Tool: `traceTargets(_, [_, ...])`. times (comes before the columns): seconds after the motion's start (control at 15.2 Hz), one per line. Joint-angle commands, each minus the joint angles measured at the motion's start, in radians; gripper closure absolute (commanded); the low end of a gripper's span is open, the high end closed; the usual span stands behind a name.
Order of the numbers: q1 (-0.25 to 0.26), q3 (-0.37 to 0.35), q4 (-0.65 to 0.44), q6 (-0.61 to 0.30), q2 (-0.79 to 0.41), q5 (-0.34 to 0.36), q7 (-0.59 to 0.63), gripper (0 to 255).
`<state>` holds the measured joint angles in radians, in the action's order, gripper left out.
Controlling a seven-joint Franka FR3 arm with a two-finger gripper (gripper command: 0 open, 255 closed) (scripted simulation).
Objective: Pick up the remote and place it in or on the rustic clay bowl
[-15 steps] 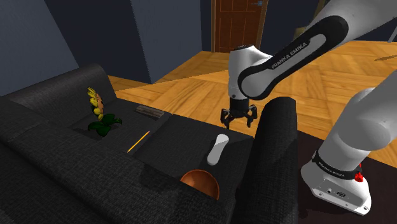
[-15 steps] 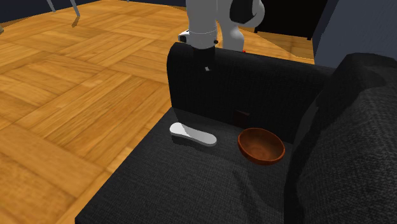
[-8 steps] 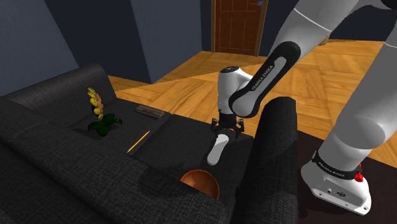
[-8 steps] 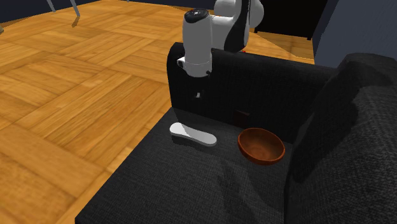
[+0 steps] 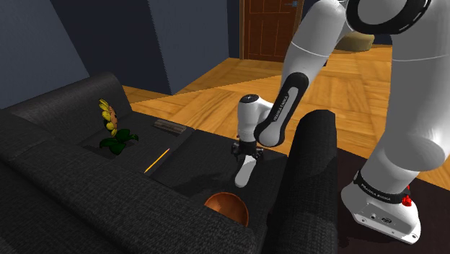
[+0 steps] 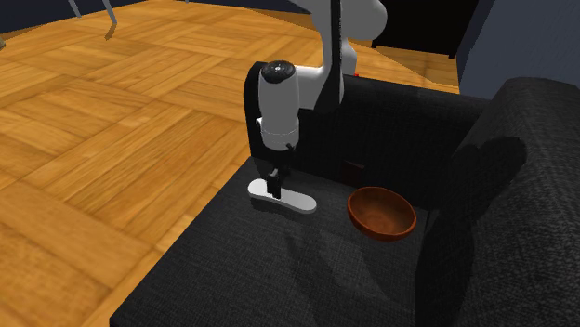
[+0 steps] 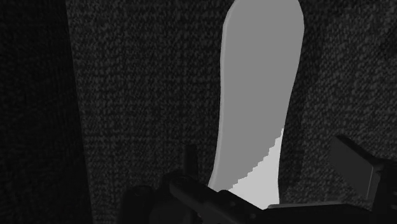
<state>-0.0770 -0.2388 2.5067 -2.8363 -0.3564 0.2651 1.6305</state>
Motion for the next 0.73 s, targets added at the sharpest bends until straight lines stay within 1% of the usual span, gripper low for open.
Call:
traceTargets(0.0, [0.02, 0.03, -0.017, -0.026, -0.04, 0.025, 0.027, 0])
traceTargets(0.33, [0.066, 0.084, -0.045, -0.088, -0.129, 0.067, 0.062, 0])
traceTargets(0.66, [0.066, 0.085, -0.045, -0.088, -0.128, 0.066, 0.061, 0])
